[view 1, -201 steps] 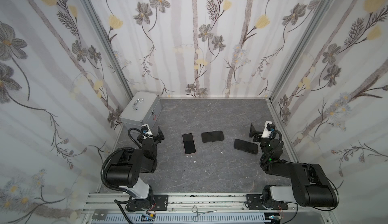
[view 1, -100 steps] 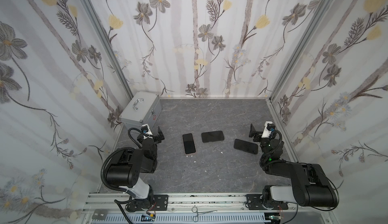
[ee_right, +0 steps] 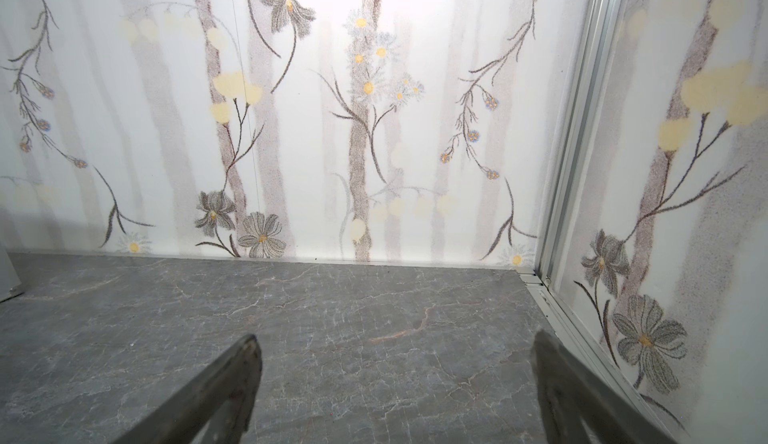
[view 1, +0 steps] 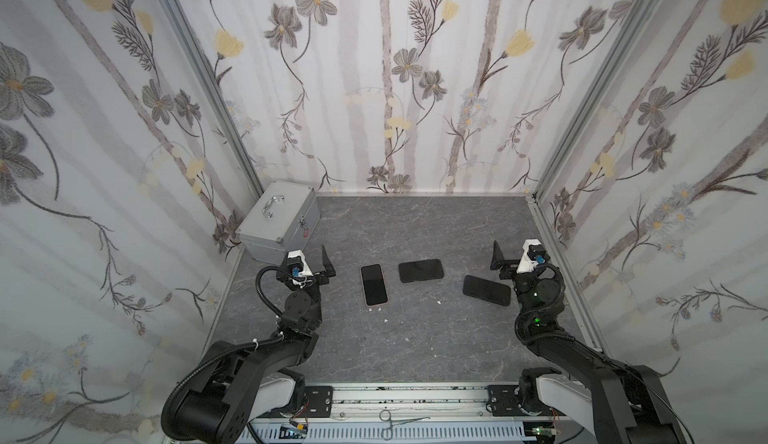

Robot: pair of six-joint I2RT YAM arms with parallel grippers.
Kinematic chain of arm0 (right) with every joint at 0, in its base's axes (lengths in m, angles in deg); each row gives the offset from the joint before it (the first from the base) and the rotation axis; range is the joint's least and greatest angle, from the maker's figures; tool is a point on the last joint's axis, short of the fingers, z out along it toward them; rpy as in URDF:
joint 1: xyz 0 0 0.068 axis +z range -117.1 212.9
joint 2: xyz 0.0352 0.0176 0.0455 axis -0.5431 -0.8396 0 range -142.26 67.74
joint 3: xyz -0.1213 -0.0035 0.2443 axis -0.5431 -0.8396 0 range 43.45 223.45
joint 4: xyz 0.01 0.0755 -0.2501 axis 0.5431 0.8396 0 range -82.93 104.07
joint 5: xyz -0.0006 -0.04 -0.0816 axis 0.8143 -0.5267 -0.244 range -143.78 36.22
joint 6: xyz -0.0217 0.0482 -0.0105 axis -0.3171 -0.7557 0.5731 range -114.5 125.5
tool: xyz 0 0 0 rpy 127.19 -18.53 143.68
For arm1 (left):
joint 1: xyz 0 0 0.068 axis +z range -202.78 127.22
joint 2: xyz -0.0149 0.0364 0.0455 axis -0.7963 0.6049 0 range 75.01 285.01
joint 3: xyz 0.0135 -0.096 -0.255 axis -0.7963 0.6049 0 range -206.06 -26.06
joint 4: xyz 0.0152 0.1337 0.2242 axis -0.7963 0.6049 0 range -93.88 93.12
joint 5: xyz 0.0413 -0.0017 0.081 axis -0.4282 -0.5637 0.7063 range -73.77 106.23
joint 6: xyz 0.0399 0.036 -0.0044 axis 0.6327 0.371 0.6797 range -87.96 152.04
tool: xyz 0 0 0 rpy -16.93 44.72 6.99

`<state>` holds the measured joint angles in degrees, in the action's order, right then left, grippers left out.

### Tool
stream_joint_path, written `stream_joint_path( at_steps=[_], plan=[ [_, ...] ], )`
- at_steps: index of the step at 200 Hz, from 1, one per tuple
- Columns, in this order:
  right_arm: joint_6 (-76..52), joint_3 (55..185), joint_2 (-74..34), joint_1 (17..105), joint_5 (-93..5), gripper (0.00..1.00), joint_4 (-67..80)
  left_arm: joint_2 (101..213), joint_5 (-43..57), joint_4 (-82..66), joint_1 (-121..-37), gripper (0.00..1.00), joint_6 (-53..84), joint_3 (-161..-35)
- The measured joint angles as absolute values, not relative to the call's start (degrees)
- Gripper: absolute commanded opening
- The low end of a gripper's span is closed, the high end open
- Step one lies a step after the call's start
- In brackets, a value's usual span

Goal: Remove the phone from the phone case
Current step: 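Lower the left gripper over the pink-cased phone while the right gripper approaches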

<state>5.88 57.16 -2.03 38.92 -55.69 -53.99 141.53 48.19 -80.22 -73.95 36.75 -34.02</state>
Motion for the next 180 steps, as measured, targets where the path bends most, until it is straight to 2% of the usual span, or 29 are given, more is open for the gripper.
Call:
stream_joint_path(
  at_steps=[30,68,96,127,180],
  plan=[
    [1.88,63.41,2.95,39.2,-54.68,1.0,-42.58,133.36,56.59,-64.4,-77.88,1.0,32.11,-42.28],
    [-8.89,68.09,6.88,39.51,-51.23,1.0,-29.53,130.67,57.81,-35.15,-79.22,1.0,19.22,-55.2],
    [-17.55,72.44,6.34,39.79,-50.47,1.0,-20.2,133.36,52.26,-17.77,-79.35,1.0,9.8,-62.59],
    [-22.23,77.38,1.53,43.33,-46.97,1.0,-10.97,138.78,44.02,-6.19,-81.42,1.0,0.05,-65.21],
    [-22.84,83.83,-4.68,59.29,-46.9,1.0,-0.33,152.55,37.33,2.97,-90.3,1.0,-9.09,-70.94]
  ],
)
